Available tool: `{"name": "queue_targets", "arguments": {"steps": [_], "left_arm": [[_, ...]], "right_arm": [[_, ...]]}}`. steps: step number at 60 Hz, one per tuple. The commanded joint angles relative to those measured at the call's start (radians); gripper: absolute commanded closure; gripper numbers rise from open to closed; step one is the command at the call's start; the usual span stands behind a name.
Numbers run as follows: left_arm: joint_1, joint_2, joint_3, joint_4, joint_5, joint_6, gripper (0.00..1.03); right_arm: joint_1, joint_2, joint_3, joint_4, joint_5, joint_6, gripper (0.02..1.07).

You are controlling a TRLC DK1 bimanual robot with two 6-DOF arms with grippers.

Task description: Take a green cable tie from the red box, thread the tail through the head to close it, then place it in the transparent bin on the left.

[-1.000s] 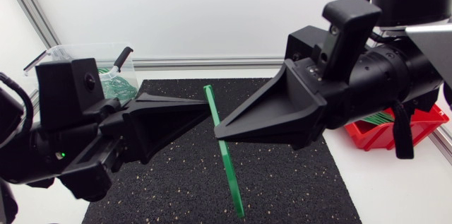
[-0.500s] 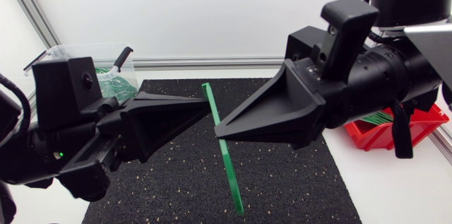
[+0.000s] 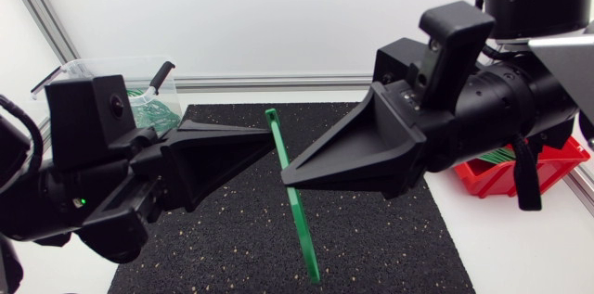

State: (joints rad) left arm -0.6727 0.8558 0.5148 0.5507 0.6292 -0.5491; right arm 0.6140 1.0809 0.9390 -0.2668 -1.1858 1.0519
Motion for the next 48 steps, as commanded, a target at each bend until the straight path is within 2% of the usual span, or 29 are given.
{"name": "queue_targets", "arguments": {"steps": [1, 48], "left_arm": [[-0.004, 0.005, -0.009, 0.008, 0.000, 0.009, 0.99], [-0.016, 0.009, -0.021, 0.008, 0.000, 0.014, 0.99]], "right_arm": [[0.004, -0.007, -0.025, -0.006, -0.006, 0.026, 1.01], [0.000, -0.004, -0.022, 0.001, -0.003, 0.025, 1.01]]}}
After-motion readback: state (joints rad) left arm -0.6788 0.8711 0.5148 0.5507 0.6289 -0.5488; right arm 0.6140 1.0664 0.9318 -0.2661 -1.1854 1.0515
